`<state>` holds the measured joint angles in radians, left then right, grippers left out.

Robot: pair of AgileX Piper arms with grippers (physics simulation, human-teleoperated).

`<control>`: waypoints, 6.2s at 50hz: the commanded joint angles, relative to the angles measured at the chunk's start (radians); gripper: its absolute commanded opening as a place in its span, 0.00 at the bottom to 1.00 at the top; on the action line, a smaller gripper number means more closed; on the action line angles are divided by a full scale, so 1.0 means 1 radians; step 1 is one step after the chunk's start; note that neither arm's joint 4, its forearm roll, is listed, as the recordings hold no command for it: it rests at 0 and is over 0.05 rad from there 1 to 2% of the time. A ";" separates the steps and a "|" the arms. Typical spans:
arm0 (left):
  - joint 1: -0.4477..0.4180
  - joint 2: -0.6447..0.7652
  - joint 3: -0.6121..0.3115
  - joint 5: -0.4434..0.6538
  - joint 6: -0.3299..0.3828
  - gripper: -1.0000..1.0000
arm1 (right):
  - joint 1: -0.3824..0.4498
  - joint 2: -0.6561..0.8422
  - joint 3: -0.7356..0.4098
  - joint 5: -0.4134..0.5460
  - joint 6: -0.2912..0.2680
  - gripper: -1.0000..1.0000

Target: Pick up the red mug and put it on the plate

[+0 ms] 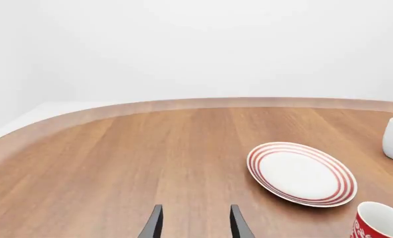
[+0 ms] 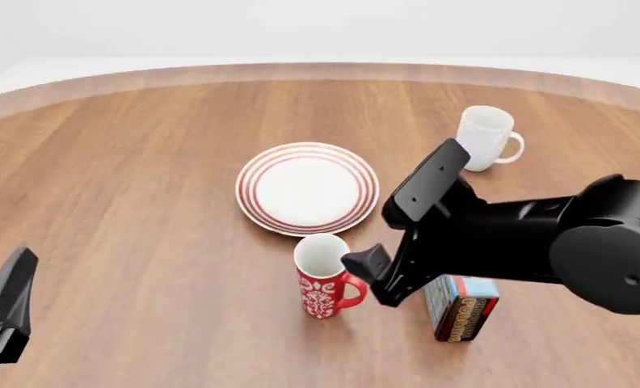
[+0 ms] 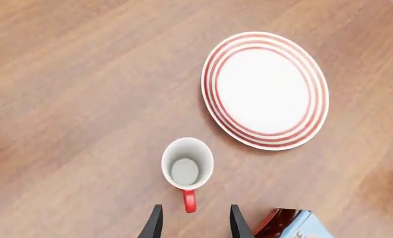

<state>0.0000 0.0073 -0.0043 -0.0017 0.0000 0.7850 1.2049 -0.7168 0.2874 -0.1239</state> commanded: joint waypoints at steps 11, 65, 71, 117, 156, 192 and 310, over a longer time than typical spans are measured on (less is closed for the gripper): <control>0.000 0.000 0.000 0.000 0.000 1.00 | 0.009 0.041 0.034 -0.067 0.017 1.00; 0.000 0.000 0.000 0.000 0.000 1.00 | 0.042 0.153 0.099 -0.186 0.072 1.00; 0.000 0.000 0.000 0.000 0.000 1.00 | 0.042 0.164 0.106 -0.199 0.076 1.00; 0.000 0.000 0.000 0.000 0.000 1.00 | 0.025 0.242 0.145 -0.296 0.101 1.00; 0.000 0.000 0.000 0.000 0.000 1.00 | 0.030 0.263 0.169 -0.351 0.119 0.00; 0.000 0.000 0.000 0.000 0.000 1.00 | -0.007 0.093 0.101 -0.218 0.031 0.00; 0.000 0.000 0.000 0.000 0.000 1.00 | -0.249 0.616 -0.372 -0.490 -0.024 0.00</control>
<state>0.0000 0.0073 -0.0043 -0.0017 0.0000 0.5278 1.7577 -1.0571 -0.1684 -0.1698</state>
